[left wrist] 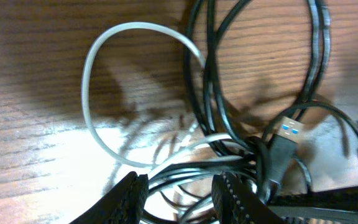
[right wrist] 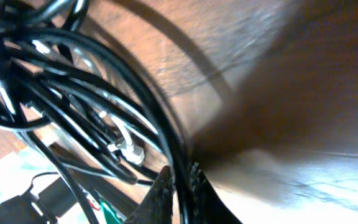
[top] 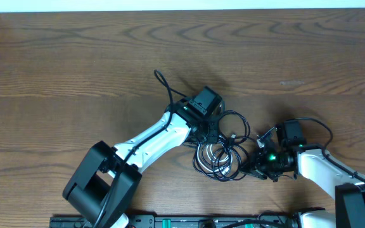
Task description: Untangle cables
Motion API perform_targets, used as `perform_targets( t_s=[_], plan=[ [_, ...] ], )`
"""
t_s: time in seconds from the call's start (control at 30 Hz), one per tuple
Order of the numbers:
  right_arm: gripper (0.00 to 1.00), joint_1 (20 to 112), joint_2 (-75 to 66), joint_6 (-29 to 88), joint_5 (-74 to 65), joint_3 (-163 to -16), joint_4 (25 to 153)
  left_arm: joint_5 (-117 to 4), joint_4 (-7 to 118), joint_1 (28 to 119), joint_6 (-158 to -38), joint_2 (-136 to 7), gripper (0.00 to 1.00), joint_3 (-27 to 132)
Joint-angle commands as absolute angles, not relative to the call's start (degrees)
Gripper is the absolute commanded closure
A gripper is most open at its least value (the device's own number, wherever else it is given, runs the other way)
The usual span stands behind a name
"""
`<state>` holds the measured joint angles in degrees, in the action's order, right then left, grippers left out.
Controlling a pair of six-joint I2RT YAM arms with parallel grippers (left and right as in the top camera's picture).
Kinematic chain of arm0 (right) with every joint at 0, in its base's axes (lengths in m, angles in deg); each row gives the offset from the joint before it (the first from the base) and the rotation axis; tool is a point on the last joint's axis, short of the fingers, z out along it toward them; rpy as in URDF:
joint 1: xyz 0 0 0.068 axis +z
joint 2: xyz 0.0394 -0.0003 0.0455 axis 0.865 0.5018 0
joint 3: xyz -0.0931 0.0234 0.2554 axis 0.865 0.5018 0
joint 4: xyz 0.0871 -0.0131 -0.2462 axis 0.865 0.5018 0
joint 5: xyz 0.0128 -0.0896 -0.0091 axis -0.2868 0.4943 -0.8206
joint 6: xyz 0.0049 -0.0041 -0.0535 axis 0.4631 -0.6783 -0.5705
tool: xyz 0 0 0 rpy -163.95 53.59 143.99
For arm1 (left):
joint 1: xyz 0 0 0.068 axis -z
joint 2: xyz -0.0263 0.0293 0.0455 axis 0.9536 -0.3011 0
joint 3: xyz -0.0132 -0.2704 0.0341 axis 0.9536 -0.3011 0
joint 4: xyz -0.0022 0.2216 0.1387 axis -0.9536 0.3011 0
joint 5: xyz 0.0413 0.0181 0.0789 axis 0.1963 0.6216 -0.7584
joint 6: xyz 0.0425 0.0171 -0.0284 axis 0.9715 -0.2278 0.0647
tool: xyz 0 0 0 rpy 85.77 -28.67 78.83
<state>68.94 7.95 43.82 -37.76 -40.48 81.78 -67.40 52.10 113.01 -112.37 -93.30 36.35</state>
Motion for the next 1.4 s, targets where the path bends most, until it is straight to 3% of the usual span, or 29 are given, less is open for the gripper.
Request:
perform_targets(
  t_s=[0.0,0.27,0.57,0.73,0.87,0.97,1.37],
  plan=[
    [0.92,69.7,7.9,43.3,-35.6,-39.9,83.7,-64.2,52.4,113.7,-111.2,-91.8,0.6,37.9],
    [0.86,69.7,-1.3,39.8,-30.0,-47.0,94.8,-64.6,51.4,116.1,-111.7,-91.8,0.6,37.9],
    [0.8,69.7,-5.9,40.3,-22.2,-48.8,92.1,-67.3,50.1,118.4,-114.5,-91.8,0.6,37.7],
    [0.66,69.7,-5.6,40.2,-21.2,-48.8,92.1,-70.0,50.2,120.4,-114.5,-91.8,0.61,37.7],
    [0.49,69.7,-5.6,40.2,-16.9,-48.8,92.0,-75.3,50.1,121.8,-116.2,-91.9,0.65,37.3],
    [0.48,69.7,-5.6,40.2,-16.2,-48.8,91.9,-77.5,50.1,122.4,-118.2,-91.9,0.7,37.0],
    [0.44,69.7,-5.6,40.2,-16.2,-48.8,91.1,-77.9,50.1,122.7,-118.2,-93.8,0.7,37.0]
  ],
)
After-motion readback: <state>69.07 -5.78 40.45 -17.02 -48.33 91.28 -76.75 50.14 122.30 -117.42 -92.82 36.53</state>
